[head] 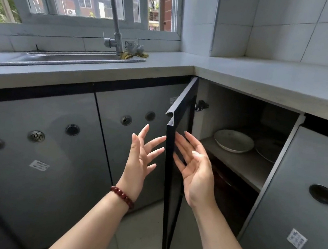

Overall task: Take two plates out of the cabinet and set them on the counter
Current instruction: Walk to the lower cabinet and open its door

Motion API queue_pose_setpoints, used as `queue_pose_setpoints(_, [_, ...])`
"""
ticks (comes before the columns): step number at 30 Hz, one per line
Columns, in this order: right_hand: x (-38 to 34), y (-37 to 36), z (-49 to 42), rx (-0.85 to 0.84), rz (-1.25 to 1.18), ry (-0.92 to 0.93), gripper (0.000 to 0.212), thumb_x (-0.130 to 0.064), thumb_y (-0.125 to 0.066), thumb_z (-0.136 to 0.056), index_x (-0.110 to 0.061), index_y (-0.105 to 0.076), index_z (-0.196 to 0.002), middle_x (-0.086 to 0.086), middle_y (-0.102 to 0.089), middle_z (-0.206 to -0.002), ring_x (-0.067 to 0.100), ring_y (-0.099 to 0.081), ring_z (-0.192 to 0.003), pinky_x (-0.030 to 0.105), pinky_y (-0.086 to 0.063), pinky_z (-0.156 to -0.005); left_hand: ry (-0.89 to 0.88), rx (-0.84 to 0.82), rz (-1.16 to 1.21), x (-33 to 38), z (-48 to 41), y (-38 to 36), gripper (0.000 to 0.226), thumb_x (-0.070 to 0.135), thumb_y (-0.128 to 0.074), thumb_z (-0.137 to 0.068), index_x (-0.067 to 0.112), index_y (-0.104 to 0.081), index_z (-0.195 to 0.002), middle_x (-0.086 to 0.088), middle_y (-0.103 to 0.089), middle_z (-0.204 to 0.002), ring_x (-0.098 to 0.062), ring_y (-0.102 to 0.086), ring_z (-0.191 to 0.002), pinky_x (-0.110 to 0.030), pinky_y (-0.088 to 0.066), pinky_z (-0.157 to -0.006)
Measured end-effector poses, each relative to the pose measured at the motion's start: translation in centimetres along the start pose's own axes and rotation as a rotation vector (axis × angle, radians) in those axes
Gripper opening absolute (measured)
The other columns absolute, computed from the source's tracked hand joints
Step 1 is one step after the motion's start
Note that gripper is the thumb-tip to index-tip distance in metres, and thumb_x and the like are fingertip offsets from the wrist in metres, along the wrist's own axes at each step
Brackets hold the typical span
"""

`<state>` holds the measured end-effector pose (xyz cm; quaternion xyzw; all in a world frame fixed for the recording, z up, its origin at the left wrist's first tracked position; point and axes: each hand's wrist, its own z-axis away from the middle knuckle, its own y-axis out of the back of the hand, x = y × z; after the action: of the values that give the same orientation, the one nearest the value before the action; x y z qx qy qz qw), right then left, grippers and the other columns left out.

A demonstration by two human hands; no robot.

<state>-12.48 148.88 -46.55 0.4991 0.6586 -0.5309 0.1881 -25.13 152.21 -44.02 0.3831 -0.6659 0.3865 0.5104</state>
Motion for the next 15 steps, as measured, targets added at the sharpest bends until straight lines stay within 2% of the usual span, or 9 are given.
queue_pose_setpoints(9, [2.6, -2.8, -1.5, -0.135, -0.012, -0.106, 0.047, -0.023, -0.032, -0.084, -0.023, -0.052, -0.126, -0.006, -0.061, -0.131, 0.009, -0.049, -0.128, 0.042, -0.036, -0.108, -0.008, 0.111, -0.023, 0.2, -0.1, 3.1, 0.076, 0.073, -0.011, -0.073, 0.044, -0.024, -0.142, 0.01, -0.053, -0.133, -0.014, -0.049, -0.122, -0.051, -0.028, -0.107])
queue_pose_setpoints(15, [4.1, -4.6, -3.2, -0.197, -0.011, -0.176, 0.045, -0.027, -0.029, -0.087, -0.028, -0.051, -0.125, -0.011, -0.06, -0.131, 0.005, -0.048, -0.127, 0.042, -0.035, -0.108, -0.019, 0.17, -0.04, 0.1, -1.0, 5.2, 0.075, 0.075, -0.012, -0.071, 0.047, -0.026, -0.14, 0.014, -0.052, -0.13, -0.014, -0.047, -0.124, -0.049, -0.029, -0.107])
